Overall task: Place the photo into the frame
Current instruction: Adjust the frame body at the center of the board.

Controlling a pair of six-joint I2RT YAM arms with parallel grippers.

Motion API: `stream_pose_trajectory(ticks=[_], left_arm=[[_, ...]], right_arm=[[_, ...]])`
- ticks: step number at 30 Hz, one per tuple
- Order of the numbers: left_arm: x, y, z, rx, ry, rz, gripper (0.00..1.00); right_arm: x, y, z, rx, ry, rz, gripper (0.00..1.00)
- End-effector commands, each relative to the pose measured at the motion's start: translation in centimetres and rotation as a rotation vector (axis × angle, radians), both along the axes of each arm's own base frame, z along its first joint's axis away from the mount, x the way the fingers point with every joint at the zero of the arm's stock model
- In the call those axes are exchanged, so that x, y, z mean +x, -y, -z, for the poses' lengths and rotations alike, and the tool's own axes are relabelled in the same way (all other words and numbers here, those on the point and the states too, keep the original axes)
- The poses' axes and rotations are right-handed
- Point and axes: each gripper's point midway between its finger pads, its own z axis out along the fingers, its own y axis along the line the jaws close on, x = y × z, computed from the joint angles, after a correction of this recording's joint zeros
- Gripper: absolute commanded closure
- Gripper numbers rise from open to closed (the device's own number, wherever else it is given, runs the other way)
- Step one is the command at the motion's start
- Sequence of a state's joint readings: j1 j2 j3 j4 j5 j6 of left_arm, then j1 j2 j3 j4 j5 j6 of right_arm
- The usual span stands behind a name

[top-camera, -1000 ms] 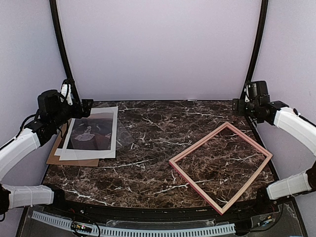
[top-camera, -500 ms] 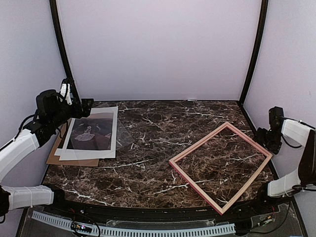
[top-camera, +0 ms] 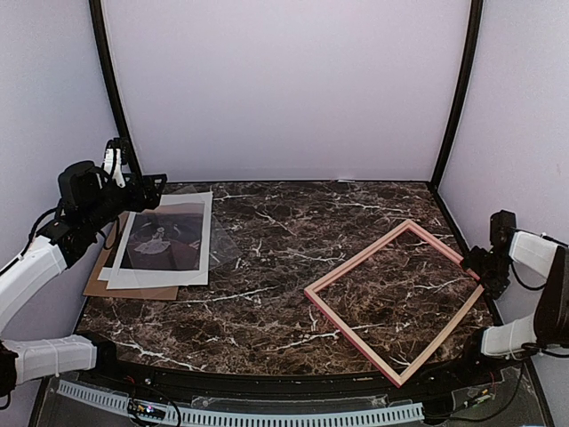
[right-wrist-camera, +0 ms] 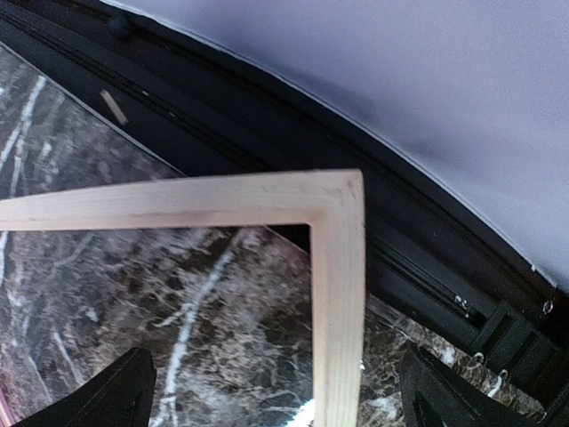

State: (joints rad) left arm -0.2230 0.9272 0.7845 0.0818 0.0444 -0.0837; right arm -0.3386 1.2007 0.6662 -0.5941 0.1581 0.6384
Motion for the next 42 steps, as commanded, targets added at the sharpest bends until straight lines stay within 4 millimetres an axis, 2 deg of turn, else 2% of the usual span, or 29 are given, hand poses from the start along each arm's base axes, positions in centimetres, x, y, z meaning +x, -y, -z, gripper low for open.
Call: stream_pose_trajectory(ticks=[1,6,10,13,17,23,27,31,36,38,40,41,42], left_arm=[[-0.5,0.4,-1.1,-0.023,0.045,0.023,0.01],[-0.4,0.6,-1.1,-0.029,0.042,0.034,0.01],[-0.4,0.7,-1.0,-0.033,0.041,0.035,0.01],[-0.5,0.6,-1.0,-0.036,0.04,0.031,0.01],[-0.4,0.7,-0.9,-0.045,0.037,0.037,0.01],[0.0,1.0,-0.2,-0.041,0.007,0.047,0.01],[0.5,1.1,0.5,-0.03,-0.032,0.042,0.01],[1.0,1.1,1.3,-0.025,-0.069,0.035,0.01],[1.4,0.8,2.3,-0.015,-0.11,0.014,0.01],[1.6,0.7,2.6,-0.005,-0.125,0.004,0.01],[1.8,0.5,3.0,0.007,-0.143,-0.01,0.01],[1.8,0.4,3.6,0.015,-0.167,-0.015,0.01],[2.0,0.3,4.0,0.023,-0.185,-0.026,0.01]], right_arm=[[-1.6,-0.2,2.0,0.07,0.017,0.104,0.04],[-2.1,-0.7,3.5,0.102,0.008,0.106,0.05],[-1.6,-0.9,3.9,0.113,0.021,0.072,0.11],[-1.0,-1.0,4.1,0.116,0.027,0.037,0.19],[0.2,-1.3,4.5,0.133,0.042,-0.016,0.38],[3.2,-2.3,4.7,0.138,0.042,-0.117,0.56],[6.5,-3.6,4.3,0.091,0.036,-0.211,0.59],[11.0,-6.1,4.9,0.078,0.015,-0.337,0.62],[17.1,-10.5,6.5,0.081,-0.001,-0.522,0.66],[19.3,-12.9,7.0,0.068,-0.013,-0.62,0.67],[22.1,-15.3,6.6,0.074,0.009,-0.711,0.67],[22.4,-16.2,7.2,0.078,-0.006,-0.747,0.67],[23.6,-17.0,7.2,0.072,-0.003,-0.779,0.68]])
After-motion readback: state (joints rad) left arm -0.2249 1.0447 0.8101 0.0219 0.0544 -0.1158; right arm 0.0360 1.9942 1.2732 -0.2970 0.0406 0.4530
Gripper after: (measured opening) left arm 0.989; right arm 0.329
